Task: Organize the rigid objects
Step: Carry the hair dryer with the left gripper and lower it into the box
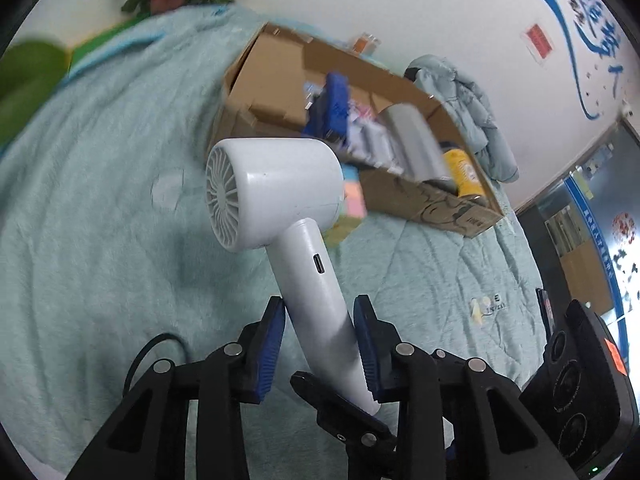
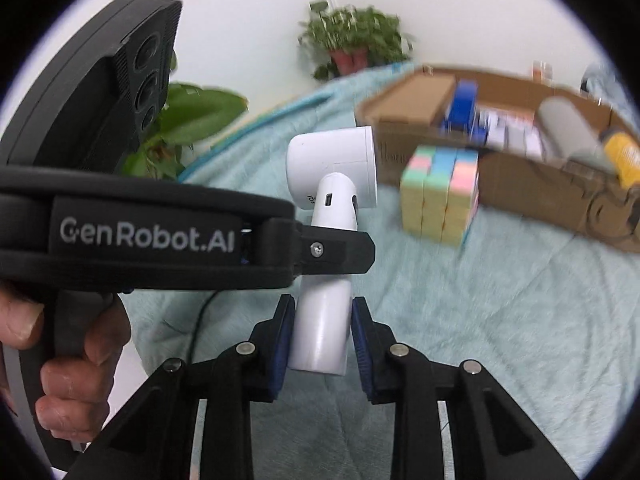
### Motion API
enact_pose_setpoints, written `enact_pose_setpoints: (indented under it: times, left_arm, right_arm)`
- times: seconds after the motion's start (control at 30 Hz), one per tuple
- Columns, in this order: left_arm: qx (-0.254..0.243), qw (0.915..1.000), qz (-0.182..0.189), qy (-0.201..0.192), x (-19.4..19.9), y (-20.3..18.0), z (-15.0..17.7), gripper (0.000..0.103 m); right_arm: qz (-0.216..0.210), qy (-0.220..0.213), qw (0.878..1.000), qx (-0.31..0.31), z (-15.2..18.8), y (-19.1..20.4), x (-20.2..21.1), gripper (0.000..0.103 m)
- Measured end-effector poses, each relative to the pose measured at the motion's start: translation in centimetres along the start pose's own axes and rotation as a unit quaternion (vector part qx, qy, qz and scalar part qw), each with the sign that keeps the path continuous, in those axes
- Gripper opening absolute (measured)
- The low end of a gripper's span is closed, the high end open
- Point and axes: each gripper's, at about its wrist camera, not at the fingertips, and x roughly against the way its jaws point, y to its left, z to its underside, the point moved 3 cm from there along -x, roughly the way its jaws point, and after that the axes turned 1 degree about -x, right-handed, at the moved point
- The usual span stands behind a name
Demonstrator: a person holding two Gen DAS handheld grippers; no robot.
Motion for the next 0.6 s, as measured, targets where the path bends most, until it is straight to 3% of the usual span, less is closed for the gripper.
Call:
enact_pose_setpoints:
  times: [0.27, 0.6]
  left_arm:
    - [-0.091, 0.9938, 0.019, -0.061, 2.2, -6.5, -5.1, 0.032]
    - [-0.145, 0.9844, 0.084, -0.054, -1.2, -12.6, -11.1, 0.031]
  right_arm:
    - [0.05, -0.089, 0.995, 0.0, -4.7, -1.9, 4.0, 0.027]
    - [0.124, -0.134, 0.981, -0.065, -8.7, -6.9, 5.5, 0.027]
